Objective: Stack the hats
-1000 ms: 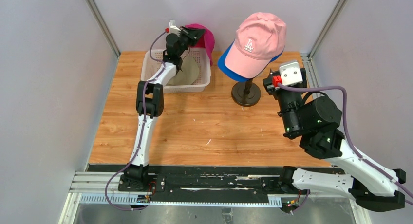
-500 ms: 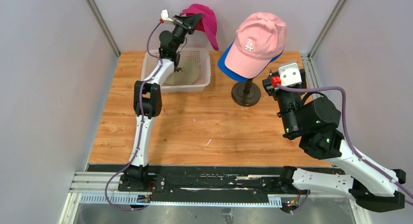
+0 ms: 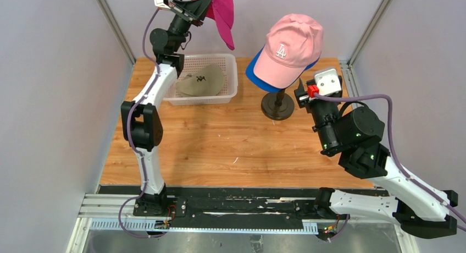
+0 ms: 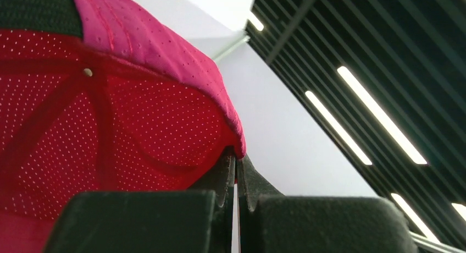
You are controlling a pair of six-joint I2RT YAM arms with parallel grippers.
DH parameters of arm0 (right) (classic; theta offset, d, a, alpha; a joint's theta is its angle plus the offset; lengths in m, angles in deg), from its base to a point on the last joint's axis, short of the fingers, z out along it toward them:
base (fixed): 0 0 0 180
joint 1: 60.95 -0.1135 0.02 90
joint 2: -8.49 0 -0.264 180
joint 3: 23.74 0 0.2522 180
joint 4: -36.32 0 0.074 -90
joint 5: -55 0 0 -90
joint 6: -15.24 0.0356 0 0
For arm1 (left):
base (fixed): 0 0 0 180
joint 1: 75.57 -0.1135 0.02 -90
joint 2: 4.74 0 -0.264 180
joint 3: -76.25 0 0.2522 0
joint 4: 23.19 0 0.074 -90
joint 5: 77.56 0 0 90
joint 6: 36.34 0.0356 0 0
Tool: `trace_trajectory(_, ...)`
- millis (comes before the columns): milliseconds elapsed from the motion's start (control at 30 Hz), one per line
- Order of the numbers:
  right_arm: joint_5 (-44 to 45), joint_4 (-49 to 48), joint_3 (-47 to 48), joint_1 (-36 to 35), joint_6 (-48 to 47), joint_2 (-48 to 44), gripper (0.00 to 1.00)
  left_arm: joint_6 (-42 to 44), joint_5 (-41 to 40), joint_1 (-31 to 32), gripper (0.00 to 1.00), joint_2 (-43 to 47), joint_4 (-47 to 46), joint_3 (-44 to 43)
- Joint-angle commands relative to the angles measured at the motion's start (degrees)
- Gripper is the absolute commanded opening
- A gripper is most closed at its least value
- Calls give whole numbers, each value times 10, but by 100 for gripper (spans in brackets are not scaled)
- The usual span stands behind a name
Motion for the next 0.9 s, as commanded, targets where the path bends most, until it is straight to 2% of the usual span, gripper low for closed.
trace_trajectory(0,-47,36,44,15,60,0,55,-76,54,1,0,77,-60,58)
trace_trajectory(267,-137,88,108,15,128,15,54,-106,94,2,0,248,-86,221)
trace_trajectory(433,-186,96,143,15,146,41,54,-127,104,3,0,337,-107,287)
trace_trajectory(600,-232,98,159,15,161,65,54,-143,104,11,0,380,-112,306)
trace_trajectory(867,-293,75,141,15,180,64,54,-150,99,30,0,398,-92,288)
